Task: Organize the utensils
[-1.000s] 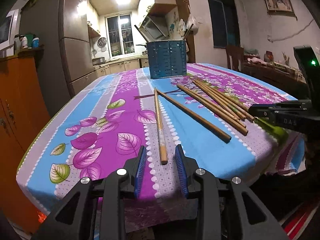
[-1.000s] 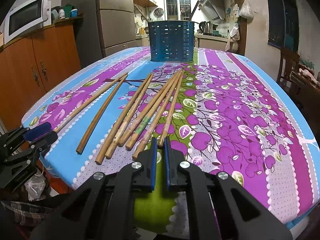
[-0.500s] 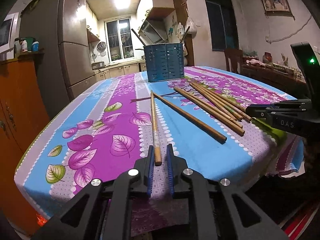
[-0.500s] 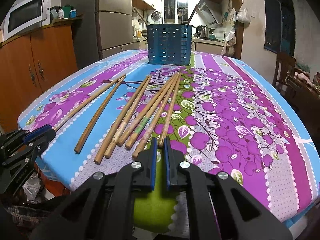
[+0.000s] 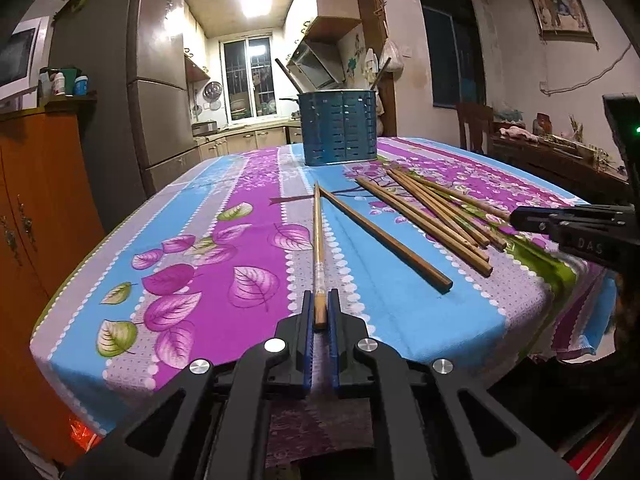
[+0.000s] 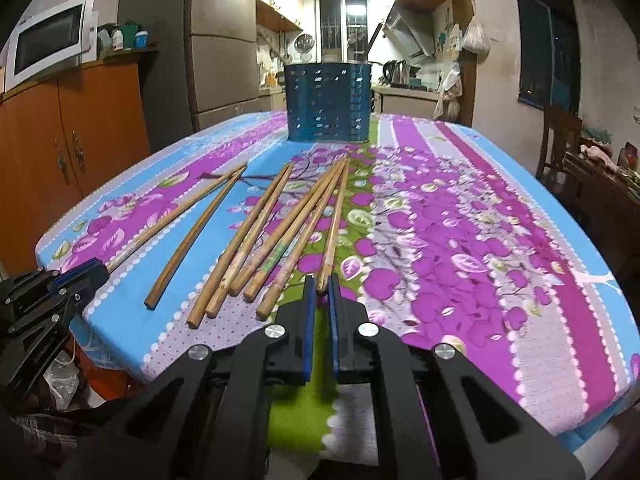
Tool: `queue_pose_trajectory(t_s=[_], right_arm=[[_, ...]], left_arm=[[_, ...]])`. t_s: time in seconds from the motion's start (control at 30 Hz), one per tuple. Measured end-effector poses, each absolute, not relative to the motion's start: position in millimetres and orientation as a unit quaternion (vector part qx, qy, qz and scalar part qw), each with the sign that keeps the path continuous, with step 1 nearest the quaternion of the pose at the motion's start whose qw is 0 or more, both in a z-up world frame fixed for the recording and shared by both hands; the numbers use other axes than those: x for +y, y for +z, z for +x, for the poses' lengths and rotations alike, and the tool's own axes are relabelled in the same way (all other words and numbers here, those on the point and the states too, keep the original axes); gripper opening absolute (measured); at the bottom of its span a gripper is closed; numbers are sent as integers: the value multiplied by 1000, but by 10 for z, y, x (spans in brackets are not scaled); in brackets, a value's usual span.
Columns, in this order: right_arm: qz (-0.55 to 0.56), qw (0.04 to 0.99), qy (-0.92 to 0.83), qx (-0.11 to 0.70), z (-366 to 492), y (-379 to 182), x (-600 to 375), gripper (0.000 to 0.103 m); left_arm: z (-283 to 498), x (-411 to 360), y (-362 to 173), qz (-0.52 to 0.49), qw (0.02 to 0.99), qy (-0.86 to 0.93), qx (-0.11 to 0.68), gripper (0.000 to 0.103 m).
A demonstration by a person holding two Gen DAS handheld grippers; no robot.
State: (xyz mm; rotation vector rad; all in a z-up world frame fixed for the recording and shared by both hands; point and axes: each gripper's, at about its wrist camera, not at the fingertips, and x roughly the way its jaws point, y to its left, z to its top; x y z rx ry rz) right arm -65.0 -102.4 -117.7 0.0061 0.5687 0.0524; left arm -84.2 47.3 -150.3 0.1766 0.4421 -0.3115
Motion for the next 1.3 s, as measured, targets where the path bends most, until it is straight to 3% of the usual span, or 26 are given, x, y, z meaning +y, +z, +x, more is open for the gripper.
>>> queue_pose_trajectory(t_s=[0.77, 1.03, 1.2, 1.3], right_arm=[[-18, 986, 7, 163, -846, -272, -1397, 0], [-20, 953, 80, 292, -808, -958, -1351, 0], [-20, 950, 64, 305, -826, -1226, -1363, 3], [-10, 954, 58, 295, -846, -1262, -1378, 20]], left_arm=[[-864, 790, -449, 34, 977, -155, 143, 8], [-823, 771, -496, 46, 976, -152, 149, 8], [-819, 775, -576, 48, 975, -150, 158, 8], [-822, 770, -587, 51, 974, -148, 161, 8]])
